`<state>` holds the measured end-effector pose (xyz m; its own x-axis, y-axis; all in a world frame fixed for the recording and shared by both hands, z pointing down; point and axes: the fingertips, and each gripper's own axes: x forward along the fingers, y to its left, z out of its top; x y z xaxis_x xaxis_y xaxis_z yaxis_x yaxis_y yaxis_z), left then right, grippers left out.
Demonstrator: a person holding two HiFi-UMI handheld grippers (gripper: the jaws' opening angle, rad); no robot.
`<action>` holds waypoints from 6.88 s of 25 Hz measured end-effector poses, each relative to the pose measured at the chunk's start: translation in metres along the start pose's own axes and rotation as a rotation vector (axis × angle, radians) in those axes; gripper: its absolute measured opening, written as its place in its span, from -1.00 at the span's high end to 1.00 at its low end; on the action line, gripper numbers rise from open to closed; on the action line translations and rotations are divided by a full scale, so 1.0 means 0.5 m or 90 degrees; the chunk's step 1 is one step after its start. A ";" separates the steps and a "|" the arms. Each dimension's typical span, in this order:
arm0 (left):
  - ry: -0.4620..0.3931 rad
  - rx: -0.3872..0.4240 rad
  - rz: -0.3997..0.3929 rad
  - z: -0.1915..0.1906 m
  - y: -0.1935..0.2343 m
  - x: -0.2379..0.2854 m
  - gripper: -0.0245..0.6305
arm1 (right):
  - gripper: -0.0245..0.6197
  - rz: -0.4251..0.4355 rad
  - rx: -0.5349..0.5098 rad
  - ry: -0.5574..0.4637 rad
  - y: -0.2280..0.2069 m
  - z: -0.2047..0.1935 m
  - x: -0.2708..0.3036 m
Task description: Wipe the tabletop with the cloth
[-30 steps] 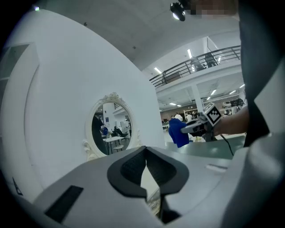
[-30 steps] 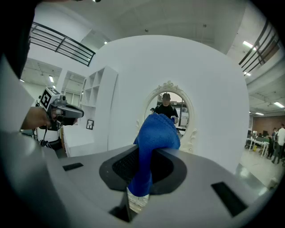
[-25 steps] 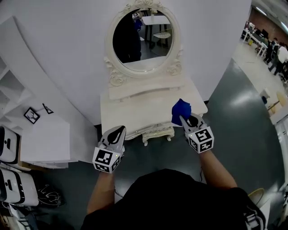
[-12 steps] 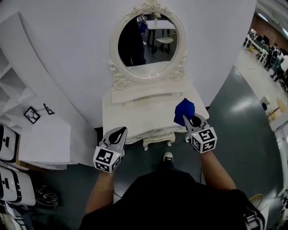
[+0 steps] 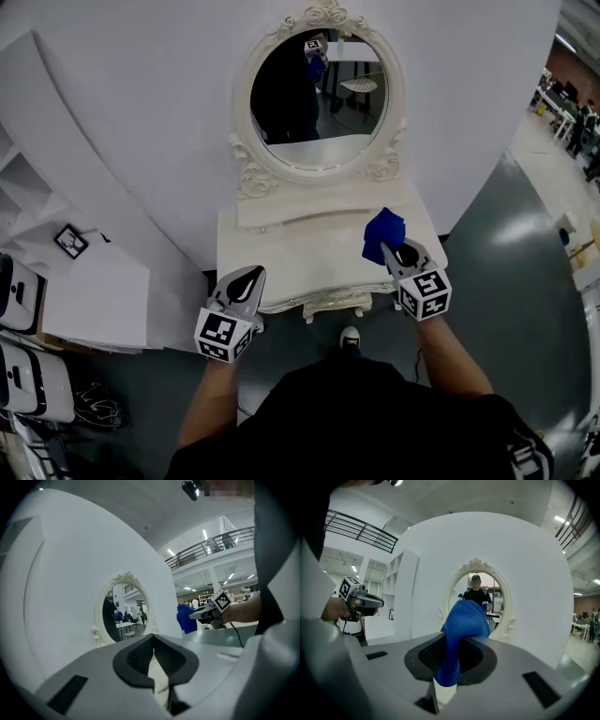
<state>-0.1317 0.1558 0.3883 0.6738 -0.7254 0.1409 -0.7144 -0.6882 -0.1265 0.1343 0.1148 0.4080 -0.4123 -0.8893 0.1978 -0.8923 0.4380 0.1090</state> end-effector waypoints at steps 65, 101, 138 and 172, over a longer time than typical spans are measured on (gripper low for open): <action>0.103 -0.065 0.032 -0.048 0.167 0.471 0.88 | 0.80 0.165 0.003 0.094 -0.286 -0.066 0.491; 0.155 -0.176 0.265 -0.274 0.491 0.064 0.88 | 0.80 0.557 -0.001 0.377 0.642 -0.350 0.956; 0.207 -0.202 0.252 -0.346 0.509 0.038 0.88 | 0.80 0.495 -0.028 0.550 0.617 -0.642 0.971; 0.188 -0.099 -0.098 -0.184 0.207 0.579 0.88 | 0.79 0.113 0.132 0.583 -0.274 -0.802 0.629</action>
<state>-0.0278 -0.1239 0.5065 0.7083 -0.5626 0.4264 -0.6445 -0.7618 0.0656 0.2003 -0.1721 0.8459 -0.3190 -0.3259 0.8900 -0.8817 0.4464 -0.1526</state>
